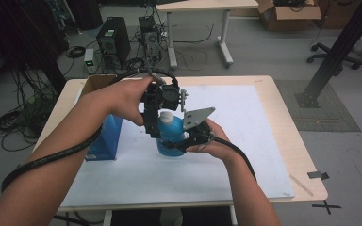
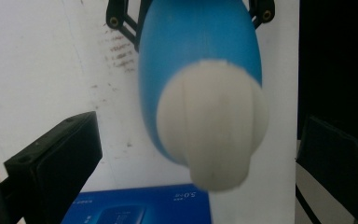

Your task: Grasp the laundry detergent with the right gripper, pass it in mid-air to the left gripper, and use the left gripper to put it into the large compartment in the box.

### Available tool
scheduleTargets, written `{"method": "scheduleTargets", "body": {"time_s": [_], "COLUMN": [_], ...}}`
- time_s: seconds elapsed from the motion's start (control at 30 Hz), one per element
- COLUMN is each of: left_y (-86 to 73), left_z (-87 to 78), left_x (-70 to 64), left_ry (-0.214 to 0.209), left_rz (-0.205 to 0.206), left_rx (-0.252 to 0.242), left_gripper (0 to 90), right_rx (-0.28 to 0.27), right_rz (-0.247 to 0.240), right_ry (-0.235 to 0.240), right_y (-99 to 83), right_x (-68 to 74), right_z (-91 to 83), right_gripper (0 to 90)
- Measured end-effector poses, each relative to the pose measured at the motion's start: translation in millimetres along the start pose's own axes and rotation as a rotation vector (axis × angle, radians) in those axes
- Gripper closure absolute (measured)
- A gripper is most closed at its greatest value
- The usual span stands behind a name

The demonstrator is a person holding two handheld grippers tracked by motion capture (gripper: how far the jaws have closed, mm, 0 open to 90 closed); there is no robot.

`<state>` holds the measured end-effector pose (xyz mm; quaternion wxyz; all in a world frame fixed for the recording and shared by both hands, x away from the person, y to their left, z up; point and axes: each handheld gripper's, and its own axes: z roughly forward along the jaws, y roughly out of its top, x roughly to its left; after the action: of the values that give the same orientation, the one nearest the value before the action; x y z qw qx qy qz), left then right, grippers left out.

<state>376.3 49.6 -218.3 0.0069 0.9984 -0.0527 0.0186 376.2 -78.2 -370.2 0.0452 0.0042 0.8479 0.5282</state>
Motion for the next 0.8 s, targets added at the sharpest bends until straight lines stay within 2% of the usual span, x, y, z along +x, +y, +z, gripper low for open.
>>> {"method": "scheduleTargets", "body": {"time_s": [0.17,0.63,0.8], "left_y": [0.5,3.4,6.0], "left_z": [3.0,10.3,13.0], "left_x": [-2.1,-4.0,-5.8], "left_ry": [0.003,0.026,0.045], "left_rz": [-0.003,0.006,0.011], "left_rx": [-0.006,0.027,0.045], "left_gripper": [0.2,0.2,0.7], "right_rx": [-0.005,-0.022,-0.023], "right_rz": [-0.003,0.004,0.009], "right_ry": [-0.003,-0.003,-0.019], "right_y": [2.1,10.5,11.7], "right_x": [-0.8,-2.4,-3.8], "right_z": [6.1,10.5,9.6], "right_gripper": [45.6,45.6,45.6]}}
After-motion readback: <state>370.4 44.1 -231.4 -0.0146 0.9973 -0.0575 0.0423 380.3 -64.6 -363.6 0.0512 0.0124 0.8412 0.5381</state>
